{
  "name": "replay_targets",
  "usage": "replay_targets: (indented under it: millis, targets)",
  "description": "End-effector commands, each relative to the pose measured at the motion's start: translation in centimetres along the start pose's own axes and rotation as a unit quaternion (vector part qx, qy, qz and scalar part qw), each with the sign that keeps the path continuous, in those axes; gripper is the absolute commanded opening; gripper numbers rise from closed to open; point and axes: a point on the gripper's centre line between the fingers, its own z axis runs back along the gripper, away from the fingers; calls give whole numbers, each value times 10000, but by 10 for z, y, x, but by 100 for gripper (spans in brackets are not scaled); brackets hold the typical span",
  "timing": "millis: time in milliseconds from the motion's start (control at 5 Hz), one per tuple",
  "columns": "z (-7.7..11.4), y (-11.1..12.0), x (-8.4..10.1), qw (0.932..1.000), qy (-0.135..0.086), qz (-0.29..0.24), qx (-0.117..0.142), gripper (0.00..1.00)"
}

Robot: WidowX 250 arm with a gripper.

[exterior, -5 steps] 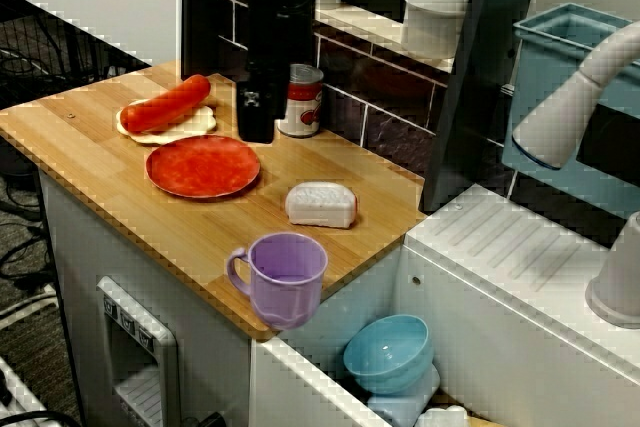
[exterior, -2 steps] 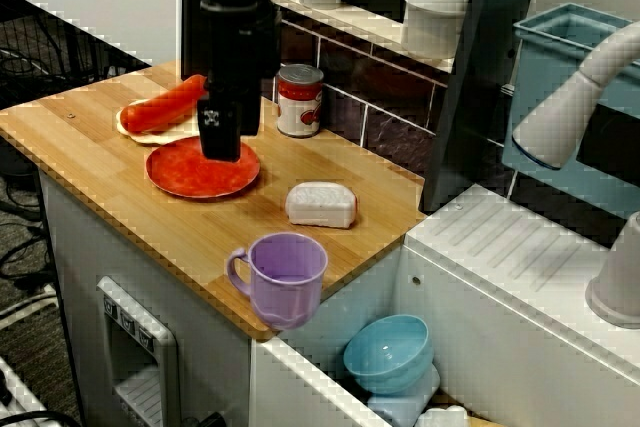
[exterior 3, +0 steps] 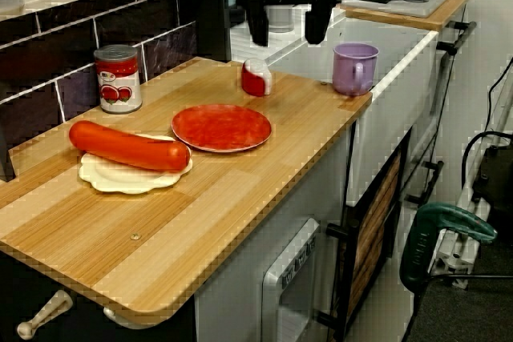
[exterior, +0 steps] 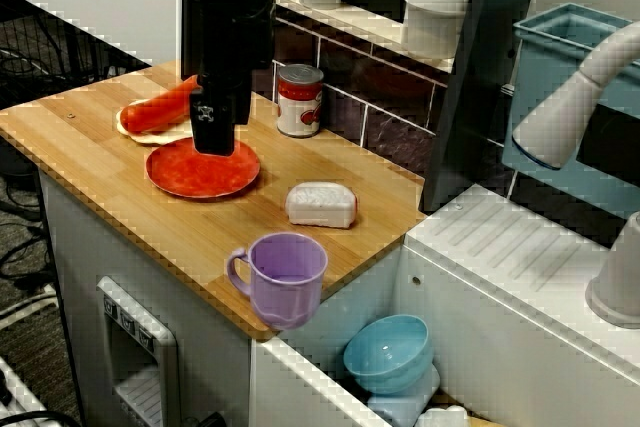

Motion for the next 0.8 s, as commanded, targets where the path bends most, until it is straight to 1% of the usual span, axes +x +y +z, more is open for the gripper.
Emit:
replay_targets:
  millis: [0, 200, 400, 600]
  targets:
    - [29, -15, -11, 9978, -41, 596, 303, 100]
    - [39, -22, -11, 9958, 29, 909, 46, 100]
    - [40, -32, -4, 9946, 128, 1006, -211, 100]
    - [45, -32, 8, 9963, 7, 823, -250, 100]
